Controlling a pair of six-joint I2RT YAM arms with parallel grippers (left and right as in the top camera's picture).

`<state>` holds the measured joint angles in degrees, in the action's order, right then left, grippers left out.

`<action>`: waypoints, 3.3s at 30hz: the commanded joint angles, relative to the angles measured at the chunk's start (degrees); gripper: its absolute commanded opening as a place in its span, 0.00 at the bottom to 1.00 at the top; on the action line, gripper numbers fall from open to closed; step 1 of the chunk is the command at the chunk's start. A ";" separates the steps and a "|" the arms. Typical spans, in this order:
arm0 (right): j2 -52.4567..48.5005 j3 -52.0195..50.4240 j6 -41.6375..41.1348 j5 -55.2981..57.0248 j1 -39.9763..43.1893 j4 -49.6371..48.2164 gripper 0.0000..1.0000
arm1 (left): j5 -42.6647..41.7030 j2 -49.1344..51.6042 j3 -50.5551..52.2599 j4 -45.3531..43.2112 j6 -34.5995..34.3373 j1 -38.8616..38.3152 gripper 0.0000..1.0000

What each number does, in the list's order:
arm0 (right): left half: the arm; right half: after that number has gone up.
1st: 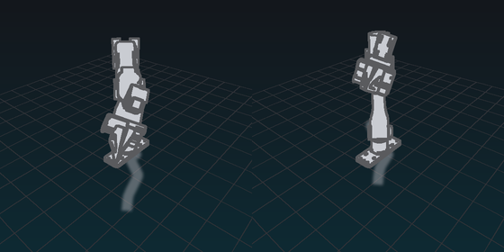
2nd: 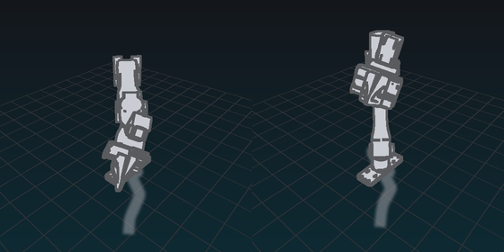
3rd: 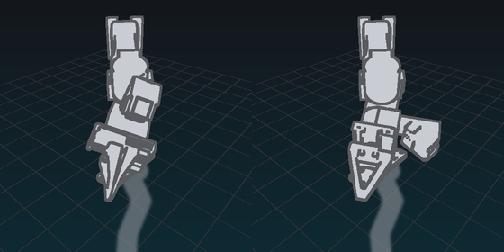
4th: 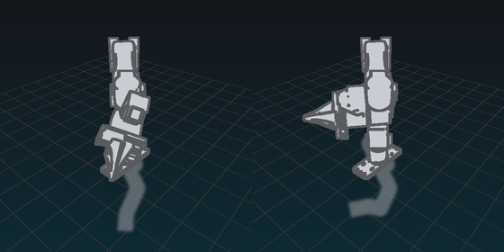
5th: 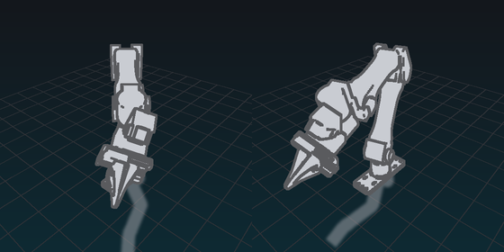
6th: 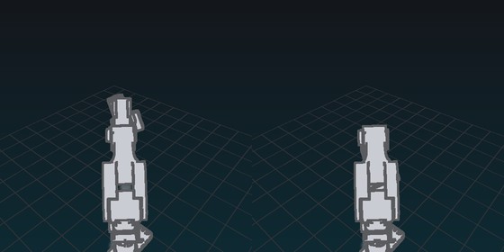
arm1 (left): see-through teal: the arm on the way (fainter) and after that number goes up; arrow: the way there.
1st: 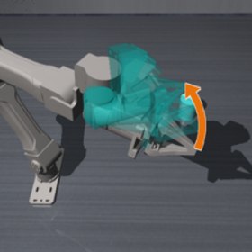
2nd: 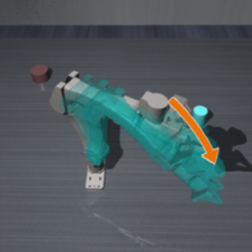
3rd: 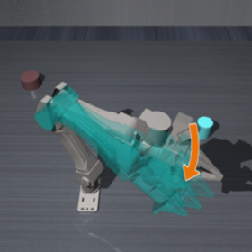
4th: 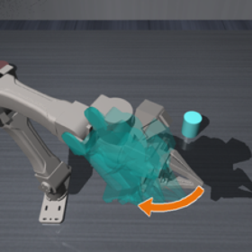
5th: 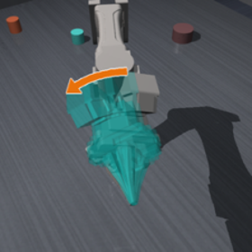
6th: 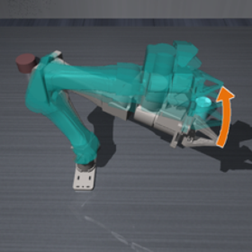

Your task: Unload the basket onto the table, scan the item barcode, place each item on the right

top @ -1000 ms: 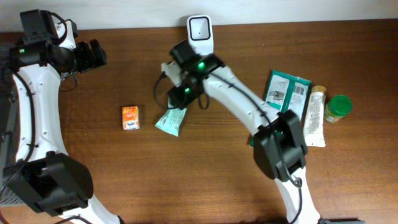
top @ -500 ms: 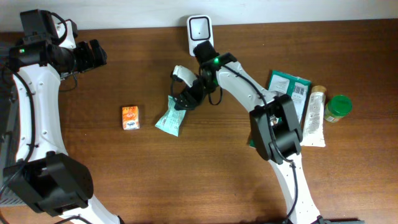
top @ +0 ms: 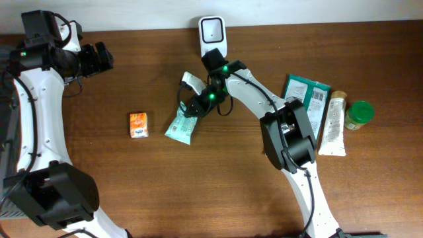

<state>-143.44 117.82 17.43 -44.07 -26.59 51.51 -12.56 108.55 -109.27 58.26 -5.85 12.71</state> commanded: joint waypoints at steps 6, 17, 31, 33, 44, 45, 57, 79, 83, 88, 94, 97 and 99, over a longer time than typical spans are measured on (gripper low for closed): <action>9.29 5.53 -9.16 9.16 3.10 10.36 0.04 | 0.39 0.52 0.50 -0.15 -0.33 0.02 1.00; 16.20 1.05 -48.37 32.06 2.16 14.58 0.04 | 0.39 0.52 0.50 -0.39 -0.33 0.02 1.00; 16.24 -16.85 -51.01 29.77 -1.29 -5.84 0.45 | 0.39 0.52 0.50 -1.01 -0.33 0.02 0.99; 16.24 -16.55 -46.47 27.71 -0.24 -4.61 0.53 | 0.39 0.52 0.50 -1.01 -0.33 0.02 0.99; 13.70 -15.28 -26.60 20.72 3.63 -5.77 0.57 | 0.39 0.52 0.50 -0.98 -0.33 0.02 0.99; 13.31 -15.28 -26.60 19.50 3.65 -5.84 0.56 | 0.39 0.52 0.48 -0.94 -0.33 0.02 0.99; 9.75 -16.31 -26.88 14.88 3.65 -7.85 0.37 | 0.39 0.52 0.50 -0.94 -0.33 0.02 0.99; 28.13 -16.24 -23.69 -2.34 12.63 1.44 0.04 | 0.39 0.52 0.50 -0.70 -0.33 0.04 0.99; 37.11 -16.24 -28.70 -2.19 15.04 3.39 0.04 | 0.37 0.52 0.50 -0.70 -0.33 0.04 0.99; 44.89 -16.24 -31.47 -0.26 16.26 7.61 0.04 | 0.39 0.52 0.50 -0.68 -0.33 0.04 0.99; 50.88 -16.24 -31.47 -0.07 16.59 11.43 0.04 | 0.39 0.52 0.48 -0.70 -0.33 0.04 0.99; 52.39 -16.24 -31.41 1.51 16.59 13.00 0.04 | 0.39 0.52 0.50 -0.70 -0.33 0.04 0.99; 52.61 -16.24 -31.34 4.59 16.48 13.90 0.04 | 0.39 0.52 0.50 -0.70 -0.33 0.04 0.99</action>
<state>-92.86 101.12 -13.58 -43.11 -10.55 64.62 -12.53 108.57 -109.27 57.60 -5.85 12.71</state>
